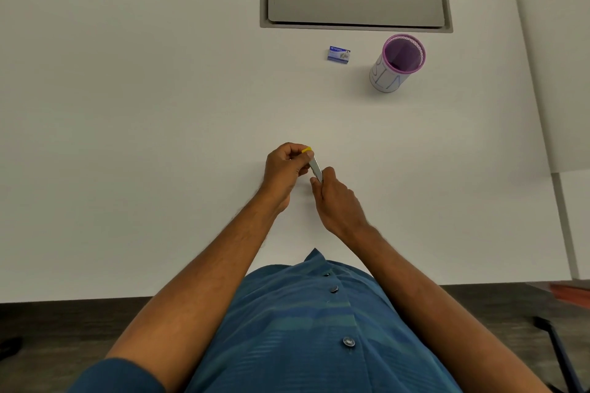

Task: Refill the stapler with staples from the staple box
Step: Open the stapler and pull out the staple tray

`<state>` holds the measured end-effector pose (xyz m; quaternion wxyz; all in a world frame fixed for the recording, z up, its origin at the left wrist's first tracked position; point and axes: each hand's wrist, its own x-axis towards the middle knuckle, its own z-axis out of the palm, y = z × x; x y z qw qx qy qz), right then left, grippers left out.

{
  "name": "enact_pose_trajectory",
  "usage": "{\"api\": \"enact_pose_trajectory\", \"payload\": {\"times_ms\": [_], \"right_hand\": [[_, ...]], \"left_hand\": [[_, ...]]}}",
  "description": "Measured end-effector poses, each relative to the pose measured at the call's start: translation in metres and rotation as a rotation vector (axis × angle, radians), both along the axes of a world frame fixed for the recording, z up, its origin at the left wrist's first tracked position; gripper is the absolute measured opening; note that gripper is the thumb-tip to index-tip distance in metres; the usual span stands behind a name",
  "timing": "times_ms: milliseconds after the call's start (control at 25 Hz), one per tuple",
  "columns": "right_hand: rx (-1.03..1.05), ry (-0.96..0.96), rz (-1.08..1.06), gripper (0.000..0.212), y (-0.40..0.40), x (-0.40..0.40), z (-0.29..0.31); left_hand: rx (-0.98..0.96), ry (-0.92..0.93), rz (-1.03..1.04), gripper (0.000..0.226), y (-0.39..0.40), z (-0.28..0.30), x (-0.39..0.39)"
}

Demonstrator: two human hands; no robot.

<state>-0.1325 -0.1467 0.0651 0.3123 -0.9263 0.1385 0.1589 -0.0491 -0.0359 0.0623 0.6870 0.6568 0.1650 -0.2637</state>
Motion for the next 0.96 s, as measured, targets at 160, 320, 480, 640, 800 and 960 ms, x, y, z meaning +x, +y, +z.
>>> {"api": "enact_pose_trajectory", "payload": {"times_ms": [160, 320, 480, 640, 800, 960], "right_hand": [[0.033, -0.071, -0.002, 0.023, 0.000, -0.007, -0.001], [-0.101, -0.118, 0.011, 0.024, 0.000, -0.005, 0.003], [-0.078, -0.214, -0.074, 0.026, 0.005, 0.000, 0.010], [-0.169, -0.093, 0.016, 0.027, 0.008, 0.005, 0.009], [-0.154, -0.098, -0.020, 0.025, 0.010, 0.007, 0.008], [-0.127, -0.121, -0.039, 0.023, 0.009, 0.005, 0.003]], "left_hand": [[-0.048, 0.047, 0.098, 0.008, 0.004, 0.006, 0.002], [-0.172, 0.159, 0.138, 0.014, 0.014, 0.006, 0.007], [-0.205, 0.253, 0.174, 0.043, 0.017, 0.004, 0.010], [-0.320, 0.339, 0.158, 0.057, 0.015, 0.004, 0.012], [-0.340, 0.351, 0.159, 0.062, 0.010, 0.003, 0.015], [-0.342, 0.368, 0.157, 0.064, 0.006, -0.001, 0.018]]}}
